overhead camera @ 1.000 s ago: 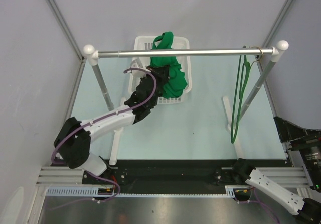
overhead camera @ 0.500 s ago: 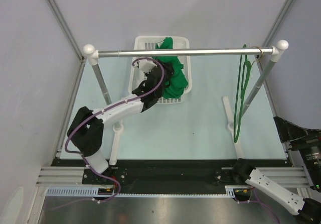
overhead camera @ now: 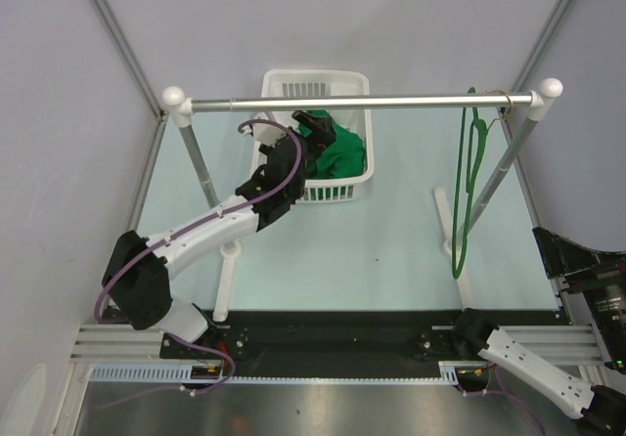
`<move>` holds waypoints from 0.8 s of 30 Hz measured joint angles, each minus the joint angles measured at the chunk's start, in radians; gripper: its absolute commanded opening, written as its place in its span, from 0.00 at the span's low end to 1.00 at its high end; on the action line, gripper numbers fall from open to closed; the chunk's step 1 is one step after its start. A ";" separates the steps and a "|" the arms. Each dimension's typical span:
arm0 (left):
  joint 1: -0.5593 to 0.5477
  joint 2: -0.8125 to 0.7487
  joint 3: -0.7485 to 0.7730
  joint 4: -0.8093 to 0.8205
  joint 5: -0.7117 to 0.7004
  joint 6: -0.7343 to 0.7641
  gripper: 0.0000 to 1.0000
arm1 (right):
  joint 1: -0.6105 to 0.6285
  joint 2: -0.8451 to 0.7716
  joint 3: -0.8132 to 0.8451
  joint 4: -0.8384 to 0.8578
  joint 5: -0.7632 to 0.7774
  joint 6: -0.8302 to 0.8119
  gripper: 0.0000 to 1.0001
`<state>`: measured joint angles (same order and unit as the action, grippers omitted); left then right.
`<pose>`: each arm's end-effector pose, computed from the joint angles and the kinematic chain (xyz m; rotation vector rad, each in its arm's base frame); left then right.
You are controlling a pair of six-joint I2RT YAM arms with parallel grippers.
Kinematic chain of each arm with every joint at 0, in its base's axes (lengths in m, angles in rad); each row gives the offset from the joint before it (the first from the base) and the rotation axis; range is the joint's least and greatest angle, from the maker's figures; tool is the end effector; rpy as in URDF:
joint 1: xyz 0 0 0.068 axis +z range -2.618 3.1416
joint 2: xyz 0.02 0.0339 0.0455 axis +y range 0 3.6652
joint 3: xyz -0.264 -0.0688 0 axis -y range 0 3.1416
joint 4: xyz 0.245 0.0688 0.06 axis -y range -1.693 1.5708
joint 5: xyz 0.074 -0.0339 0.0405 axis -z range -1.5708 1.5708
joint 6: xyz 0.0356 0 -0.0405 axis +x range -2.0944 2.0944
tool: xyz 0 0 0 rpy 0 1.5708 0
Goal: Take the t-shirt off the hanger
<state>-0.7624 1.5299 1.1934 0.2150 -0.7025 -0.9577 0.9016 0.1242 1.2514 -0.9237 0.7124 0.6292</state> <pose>0.2767 -0.2325 0.3408 -0.6847 1.5696 -0.7035 -0.0389 -0.0867 0.4136 0.4214 1.4010 0.7746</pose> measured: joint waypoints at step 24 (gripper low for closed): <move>-0.162 -0.510 -0.469 -0.125 0.764 0.167 1.00 | -0.133 0.189 0.032 0.207 -0.849 -0.129 1.00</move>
<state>-0.9245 1.0203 0.7242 0.0898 0.0616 -0.7910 0.7685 0.3130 1.2831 -0.7166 -0.1364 0.5003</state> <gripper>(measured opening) 0.996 0.993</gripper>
